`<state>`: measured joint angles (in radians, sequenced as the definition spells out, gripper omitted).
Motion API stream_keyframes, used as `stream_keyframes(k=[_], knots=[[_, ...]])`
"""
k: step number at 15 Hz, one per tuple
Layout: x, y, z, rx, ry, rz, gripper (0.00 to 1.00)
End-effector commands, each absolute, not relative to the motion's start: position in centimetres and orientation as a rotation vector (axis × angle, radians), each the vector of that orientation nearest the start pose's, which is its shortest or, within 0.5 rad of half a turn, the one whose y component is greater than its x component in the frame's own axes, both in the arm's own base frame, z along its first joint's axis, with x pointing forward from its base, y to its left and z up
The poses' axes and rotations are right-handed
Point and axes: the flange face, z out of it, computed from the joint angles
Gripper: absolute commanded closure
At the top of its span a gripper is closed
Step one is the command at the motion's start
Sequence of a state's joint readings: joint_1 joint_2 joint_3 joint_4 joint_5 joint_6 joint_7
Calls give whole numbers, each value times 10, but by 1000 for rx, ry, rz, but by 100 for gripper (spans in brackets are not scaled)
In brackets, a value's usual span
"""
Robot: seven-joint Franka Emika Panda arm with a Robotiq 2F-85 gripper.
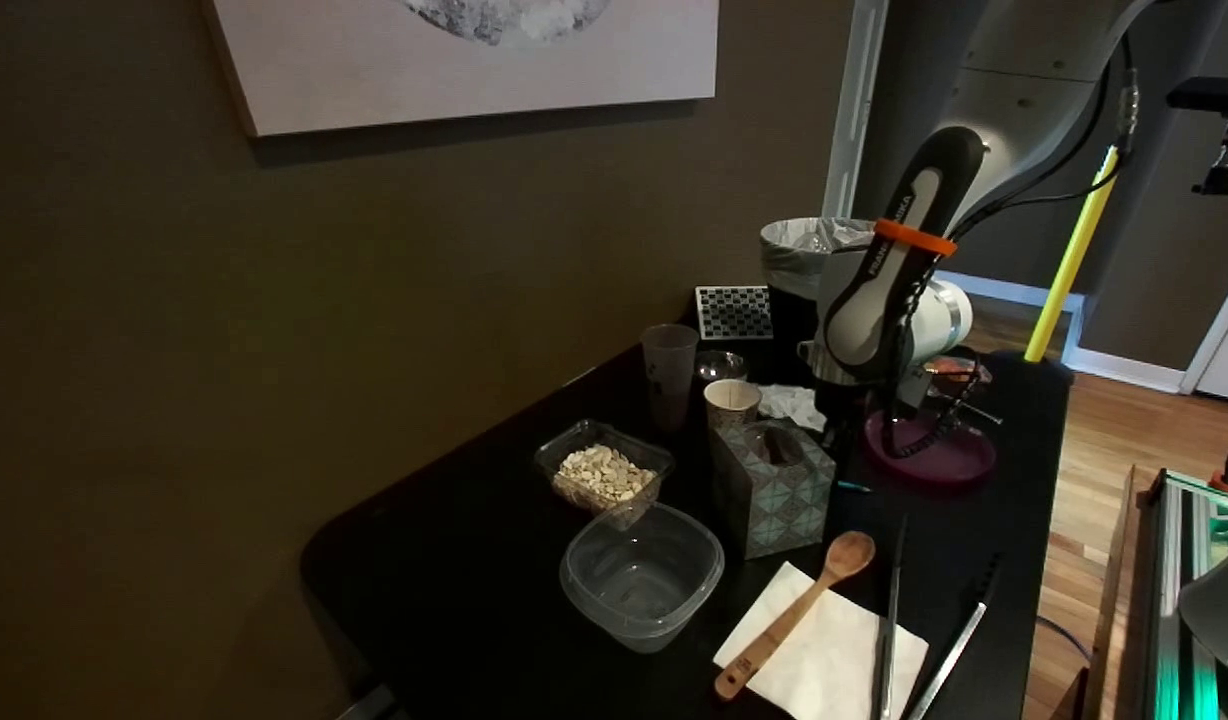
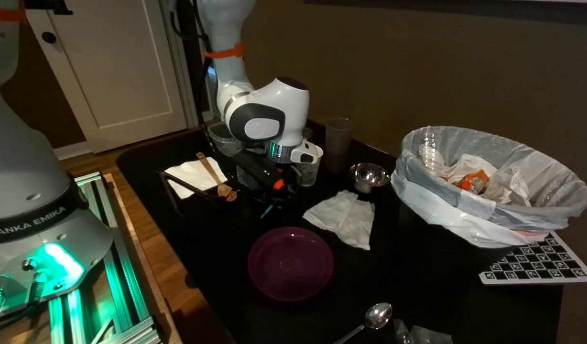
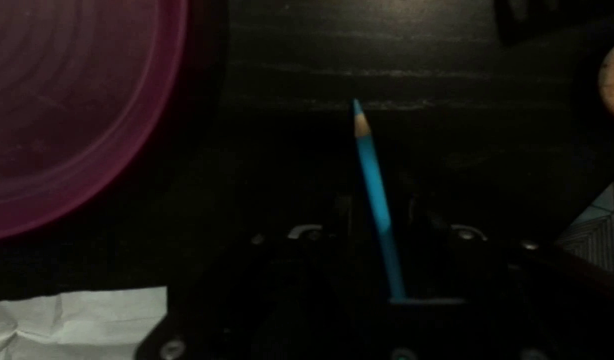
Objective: Put the pencil in the cup
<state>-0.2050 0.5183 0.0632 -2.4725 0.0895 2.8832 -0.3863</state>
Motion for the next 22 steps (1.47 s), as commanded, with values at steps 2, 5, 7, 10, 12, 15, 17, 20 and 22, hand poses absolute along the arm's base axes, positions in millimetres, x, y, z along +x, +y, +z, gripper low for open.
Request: stream_keyframes(k=[2, 5, 7, 10, 12, 15, 17, 20, 22], knots=[[436, -67, 85, -3081, -207, 157, 100], [435, -73, 92, -3107, -198, 167, 98], [433, -77, 99, -3124, -196, 196, 98], [430, -86, 117, -3157, -216, 290, 98], [430, -93, 133, -3180, -269, 360, 98], [434, -98, 161, -3196, -444, 500, 98], [439, -99, 181, -3221, -561, 579, 98], [449, -97, 208, -3244, -775, 714, 98], [455, -92, 223, -3261, -904, 799, 98]])
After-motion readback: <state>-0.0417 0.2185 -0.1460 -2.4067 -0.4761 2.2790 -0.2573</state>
